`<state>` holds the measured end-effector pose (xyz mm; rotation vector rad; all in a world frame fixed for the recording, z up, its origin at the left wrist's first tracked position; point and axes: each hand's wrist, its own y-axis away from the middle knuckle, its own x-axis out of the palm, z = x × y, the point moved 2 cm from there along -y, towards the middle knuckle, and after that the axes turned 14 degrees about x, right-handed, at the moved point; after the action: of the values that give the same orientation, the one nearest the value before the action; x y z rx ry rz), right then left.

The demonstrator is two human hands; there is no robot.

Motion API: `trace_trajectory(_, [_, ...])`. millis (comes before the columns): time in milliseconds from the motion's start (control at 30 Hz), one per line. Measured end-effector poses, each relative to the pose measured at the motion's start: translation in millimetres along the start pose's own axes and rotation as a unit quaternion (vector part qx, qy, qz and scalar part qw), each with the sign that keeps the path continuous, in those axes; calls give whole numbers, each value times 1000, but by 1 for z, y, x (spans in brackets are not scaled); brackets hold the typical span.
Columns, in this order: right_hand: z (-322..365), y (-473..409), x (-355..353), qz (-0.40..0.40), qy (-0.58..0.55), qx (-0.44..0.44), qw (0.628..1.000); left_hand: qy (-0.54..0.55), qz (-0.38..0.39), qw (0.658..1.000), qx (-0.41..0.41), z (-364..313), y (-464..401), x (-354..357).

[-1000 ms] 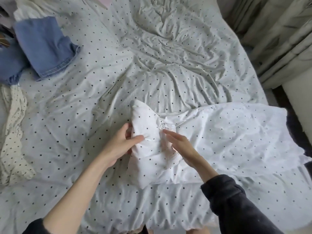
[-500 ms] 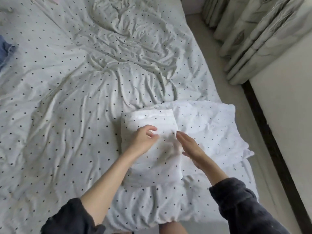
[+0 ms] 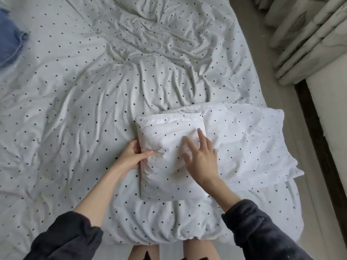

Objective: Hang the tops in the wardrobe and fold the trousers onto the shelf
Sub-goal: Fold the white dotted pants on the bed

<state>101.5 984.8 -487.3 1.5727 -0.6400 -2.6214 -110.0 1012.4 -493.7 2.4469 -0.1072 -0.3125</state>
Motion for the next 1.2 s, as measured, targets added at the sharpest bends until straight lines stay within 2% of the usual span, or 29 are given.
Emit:
trace_trajectory(67, [13, 5, 4, -27, 7, -59, 998, 13, 38, 999, -18, -2, 4, 0])
trace_trajectory(167, [29, 12, 16, 0, 78, -86, 993, 6, 47, 998, -29, -1, 6, -4])
trace_trajectory(300, [23, 3, 36, 149, 147, -71, 975, 14, 52, 998, -23, -3, 11, -9])
trace_trajectory(400, [21, -6, 39, 221, 130, -77, 964, -10, 87, 996, 7, -16, 18, -7])
trace_trajectory(467, [17, -12, 33, 249, 86, -77, 962, -26, 96, 995, 19, -25, 22, -4])
trace_trajectory(533, [9, -16, 17, 265, -8, -62, 962, -29, 100, 994, 33, -38, 27, 2])
trace_trajectory(633, [-11, -20, -18, 268, -192, 13, 944, -6, 97, 994, 52, -67, 38, 20])
trace_trajectory(733, [-45, -21, -61, 231, -262, 105, 931, 28, 112, 991, 61, -106, 45, 58])
trace_trajectory(767, [-58, -21, -74, 234, -299, 134, 915, 28, 124, 989, 70, -117, 46, 76])
trace_trajectory(900, [-115, -20, -114, 282, -465, 232, 806, 6, 187, 978, 94, -148, 43, 162])
trace_trajectory(967, [-148, -25, -121, 262, -498, 258, 786, -19, 220, 970, 100, -150, 39, 207])
trace_trajectory(1000, [-163, -27, -121, 240, -496, 269, 790, -31, 227, 968, 104, -146, 34, 223])
trace_trajectory(1067, [-187, -33, -121, 184, -442, 286, 830, -68, 204, 969, 118, -130, 19, 242])
trace_trajectory(1133, [-204, -40, -114, 131, -332, 289, 888, -104, 111, 979, 136, -110, 0, 237])
trace_trajectory(1200, [-208, -44, -105, 95, -221, 282, 929, -107, 11, 988, 114, -93, -12, 216])
